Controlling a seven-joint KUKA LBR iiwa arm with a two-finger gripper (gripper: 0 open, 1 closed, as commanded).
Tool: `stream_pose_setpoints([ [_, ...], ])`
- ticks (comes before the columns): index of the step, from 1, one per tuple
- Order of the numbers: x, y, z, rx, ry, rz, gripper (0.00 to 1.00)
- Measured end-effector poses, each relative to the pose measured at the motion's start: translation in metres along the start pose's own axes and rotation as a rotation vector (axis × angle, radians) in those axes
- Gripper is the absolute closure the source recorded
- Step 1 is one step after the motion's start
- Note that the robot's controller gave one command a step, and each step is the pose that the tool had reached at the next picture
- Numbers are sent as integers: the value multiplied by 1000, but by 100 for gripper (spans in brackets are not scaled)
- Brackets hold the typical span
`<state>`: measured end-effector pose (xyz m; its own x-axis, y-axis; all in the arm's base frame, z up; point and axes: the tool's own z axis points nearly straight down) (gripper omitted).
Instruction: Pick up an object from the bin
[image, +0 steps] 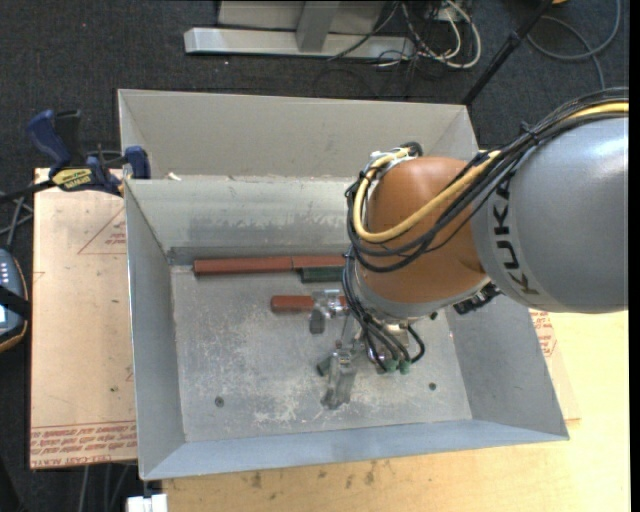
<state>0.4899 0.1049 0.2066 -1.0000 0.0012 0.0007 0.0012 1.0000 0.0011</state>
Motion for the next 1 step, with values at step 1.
stream_pose_setpoints([
  [1,0,0,0,0,0,0,0],
])
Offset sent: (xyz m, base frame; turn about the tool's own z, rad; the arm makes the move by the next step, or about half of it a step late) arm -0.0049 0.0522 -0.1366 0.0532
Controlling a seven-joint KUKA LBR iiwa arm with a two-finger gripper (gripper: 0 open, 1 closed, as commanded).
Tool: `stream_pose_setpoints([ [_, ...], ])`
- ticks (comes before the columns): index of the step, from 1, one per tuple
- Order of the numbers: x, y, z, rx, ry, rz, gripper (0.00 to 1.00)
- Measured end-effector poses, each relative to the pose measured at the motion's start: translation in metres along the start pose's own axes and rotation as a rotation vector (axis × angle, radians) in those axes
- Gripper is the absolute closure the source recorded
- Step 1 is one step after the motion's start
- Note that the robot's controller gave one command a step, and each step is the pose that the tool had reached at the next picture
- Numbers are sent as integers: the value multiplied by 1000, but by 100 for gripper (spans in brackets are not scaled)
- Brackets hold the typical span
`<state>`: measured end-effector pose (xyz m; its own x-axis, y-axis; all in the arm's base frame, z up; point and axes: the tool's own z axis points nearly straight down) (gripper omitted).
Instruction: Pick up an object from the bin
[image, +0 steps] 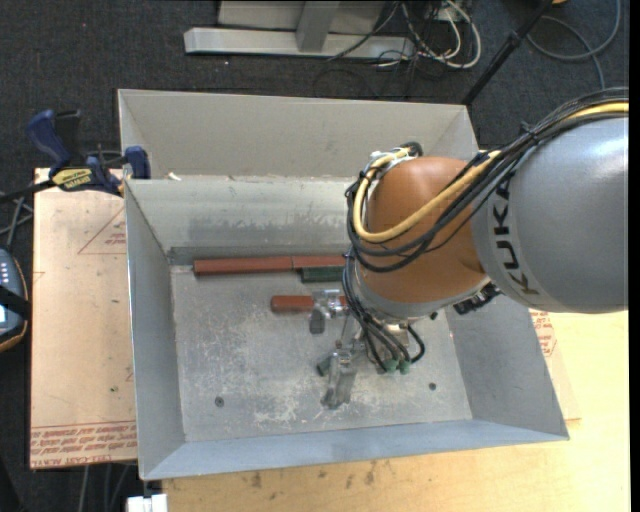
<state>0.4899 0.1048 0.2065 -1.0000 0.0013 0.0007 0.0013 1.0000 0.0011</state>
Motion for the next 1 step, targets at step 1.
stream_pose_setpoints([
  [1,0,21,53,-2,-8,20,0],
])
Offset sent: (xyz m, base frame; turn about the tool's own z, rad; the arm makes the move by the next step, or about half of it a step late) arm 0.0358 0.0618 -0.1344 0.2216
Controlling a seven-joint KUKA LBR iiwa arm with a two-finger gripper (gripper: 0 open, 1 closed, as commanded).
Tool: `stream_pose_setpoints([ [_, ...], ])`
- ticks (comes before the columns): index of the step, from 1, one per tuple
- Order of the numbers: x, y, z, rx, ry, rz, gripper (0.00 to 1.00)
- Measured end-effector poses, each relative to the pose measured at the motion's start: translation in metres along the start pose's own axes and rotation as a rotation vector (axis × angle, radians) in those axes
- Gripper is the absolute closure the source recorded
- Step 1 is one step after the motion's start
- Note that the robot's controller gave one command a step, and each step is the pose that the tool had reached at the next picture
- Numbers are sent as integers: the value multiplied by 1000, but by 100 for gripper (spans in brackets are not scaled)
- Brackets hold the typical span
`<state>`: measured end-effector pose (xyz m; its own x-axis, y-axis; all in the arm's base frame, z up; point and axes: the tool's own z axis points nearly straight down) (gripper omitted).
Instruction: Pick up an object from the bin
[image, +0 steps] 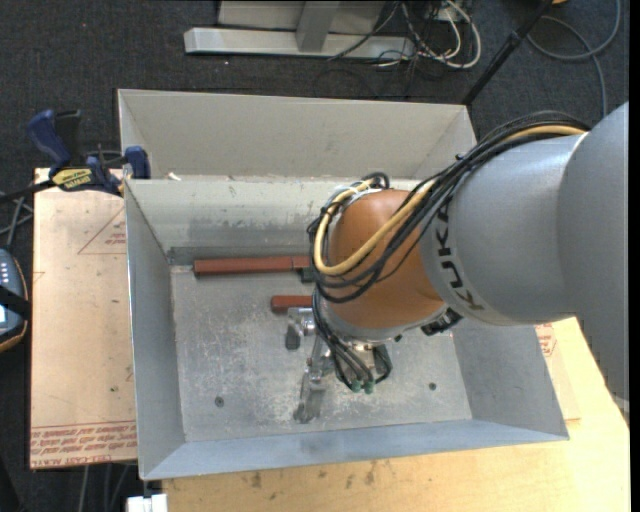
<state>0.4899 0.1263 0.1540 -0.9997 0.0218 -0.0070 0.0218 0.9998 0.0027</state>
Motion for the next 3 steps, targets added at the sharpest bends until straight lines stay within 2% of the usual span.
stream_pose_setpoints([
  [1,-24,29,59,0,2,162,0],
  [2,-14,89,84,3,7,-323,100],
  [3,-14,89,84,3,7,-322,100],
])
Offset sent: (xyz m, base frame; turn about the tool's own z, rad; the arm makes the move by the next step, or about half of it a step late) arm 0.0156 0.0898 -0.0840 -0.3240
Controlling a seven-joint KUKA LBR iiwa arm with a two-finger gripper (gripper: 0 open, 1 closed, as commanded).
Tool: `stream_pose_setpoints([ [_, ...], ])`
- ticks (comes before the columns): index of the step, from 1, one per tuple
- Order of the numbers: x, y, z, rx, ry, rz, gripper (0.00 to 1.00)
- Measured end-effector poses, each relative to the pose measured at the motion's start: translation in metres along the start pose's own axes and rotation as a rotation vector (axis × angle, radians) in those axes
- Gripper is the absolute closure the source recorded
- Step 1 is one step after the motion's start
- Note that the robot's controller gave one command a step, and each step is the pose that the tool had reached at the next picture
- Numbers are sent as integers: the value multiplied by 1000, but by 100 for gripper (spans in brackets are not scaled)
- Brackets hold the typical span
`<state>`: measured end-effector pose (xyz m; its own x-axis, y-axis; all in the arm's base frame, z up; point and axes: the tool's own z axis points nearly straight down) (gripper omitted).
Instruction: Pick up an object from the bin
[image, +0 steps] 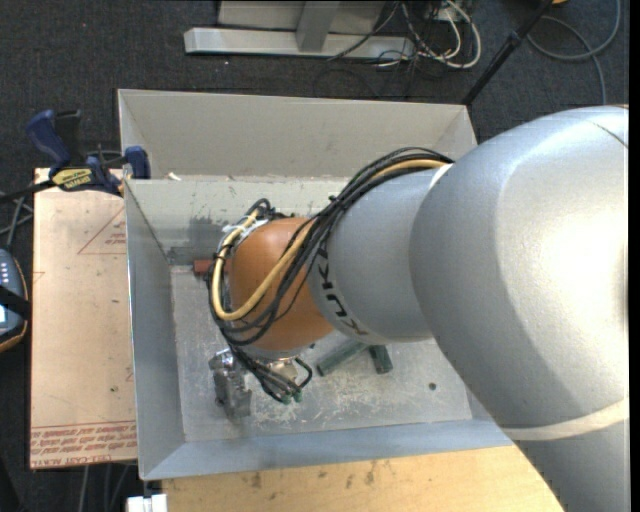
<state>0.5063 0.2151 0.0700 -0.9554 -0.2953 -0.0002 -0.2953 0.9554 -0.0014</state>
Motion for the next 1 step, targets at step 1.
stream_pose_setpoints([
  [1,6,-5,-22,-2,7,72,100],
])
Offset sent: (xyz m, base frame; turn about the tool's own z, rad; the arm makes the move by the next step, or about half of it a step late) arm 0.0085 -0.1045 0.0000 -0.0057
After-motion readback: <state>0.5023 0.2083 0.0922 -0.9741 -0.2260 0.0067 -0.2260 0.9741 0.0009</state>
